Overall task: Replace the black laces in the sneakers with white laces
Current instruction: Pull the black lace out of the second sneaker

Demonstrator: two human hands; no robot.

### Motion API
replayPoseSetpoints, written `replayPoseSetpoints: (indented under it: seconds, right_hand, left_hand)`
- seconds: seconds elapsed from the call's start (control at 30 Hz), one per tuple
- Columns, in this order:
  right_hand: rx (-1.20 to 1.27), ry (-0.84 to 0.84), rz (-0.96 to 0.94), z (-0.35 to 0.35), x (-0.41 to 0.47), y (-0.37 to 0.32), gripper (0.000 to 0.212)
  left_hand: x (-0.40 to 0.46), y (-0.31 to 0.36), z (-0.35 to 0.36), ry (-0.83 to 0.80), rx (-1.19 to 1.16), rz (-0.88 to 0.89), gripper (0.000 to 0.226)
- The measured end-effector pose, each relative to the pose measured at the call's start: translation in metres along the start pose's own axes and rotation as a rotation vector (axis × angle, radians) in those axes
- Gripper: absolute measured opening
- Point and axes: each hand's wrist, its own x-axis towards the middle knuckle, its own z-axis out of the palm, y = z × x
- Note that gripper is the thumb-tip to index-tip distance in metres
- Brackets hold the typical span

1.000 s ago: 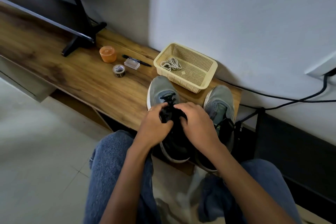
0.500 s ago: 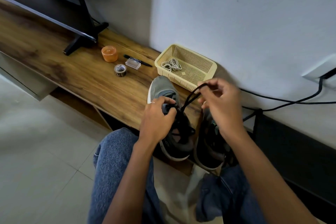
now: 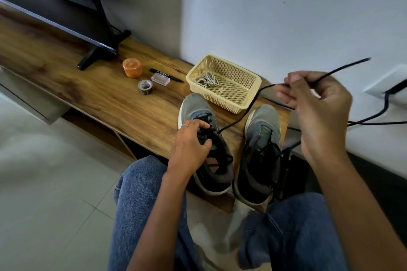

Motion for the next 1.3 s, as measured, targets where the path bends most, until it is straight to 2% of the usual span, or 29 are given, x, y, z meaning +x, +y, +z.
replayPoseSetpoints:
  seconds: [0.13, 0.17, 0.27, 0.33, 0.37, 0.43, 0.5, 0.6, 0.7, 0.9, 0.97, 1.07, 1.13, 1.2, 1.3]
  right_hand:
    - [-0.292, -0.244, 0.224, 0.006, -0.006, 0.029, 0.016]
    - [-0.361, -0.279, 0.242, 0.009, -0.007, 0.036, 0.024]
    - [-0.540, -0.379, 0.334, 0.017, -0.012, 0.048, 0.067]
    - [-0.587, -0.432, 0.357, 0.022, -0.018, 0.054, 0.081]
    - [-0.629, -0.438, 0.306, 0.025, -0.021, 0.057, 0.082]
    - [-0.749, -0.443, 0.122, 0.031, -0.028, 0.065, 0.072]
    - [-0.837, -0.494, -0.012, 0.038, -0.033, 0.075, 0.047]
    - [-0.974, -0.558, -0.055, 0.048, -0.040, 0.089, 0.027]
    - [-1.018, -0.486, -0.099, 0.052, -0.042, 0.099, 0.022]
    - [-0.917, -0.374, -0.076, 0.054, -0.044, 0.108, 0.013]
    - [-0.850, -0.328, -0.026, 0.053, -0.046, 0.108, 0.013]
    - [-0.778, -0.260, 0.045, 0.050, -0.047, 0.109, 0.010]
    - [-0.753, -0.249, 0.069, 0.049, -0.046, 0.110, 0.009]
    - [-0.752, -0.260, 0.075, 0.049, -0.044, 0.110, 0.009]
    - [-0.764, -0.276, 0.071, 0.048, -0.041, 0.111, 0.012]
  left_hand:
    - [0.001, 0.003, 0.000, 0.071, -0.026, -0.051, 0.011]
    - [0.001, 0.004, -0.001, 0.089, -0.031, -0.065, 0.008]
    - [0.001, 0.007, -0.004, 0.121, -0.031, -0.092, 0.006]
    - [0.001, 0.010, -0.004, 0.128, 0.006, -0.095, 0.007]
    - [0.002, 0.012, -0.004, 0.131, 0.032, -0.093, 0.007]
    - [0.003, 0.013, -0.002, 0.130, 0.070, -0.089, 0.009]
    - [0.004, 0.013, -0.001, 0.122, 0.084, -0.104, 0.011]
    - [0.005, 0.011, 0.001, 0.110, 0.081, -0.110, 0.012]
    - [0.006, 0.009, 0.002, 0.110, 0.037, -0.112, 0.010]
    - [0.007, 0.007, 0.006, 0.120, -0.085, -0.162, 0.013]
    - [0.009, 0.005, 0.008, 0.147, -0.153, -0.249, 0.018]
    - [0.014, 0.001, 0.010, 0.190, -0.425, -0.450, 0.025]
    - [0.014, 0.004, 0.010, 0.214, -0.493, -0.486, 0.021]
    - [0.011, 0.010, 0.008, 0.232, -0.403, -0.387, 0.011]
    - [0.004, 0.014, 0.005, 0.150, -0.163, -0.060, 0.009]
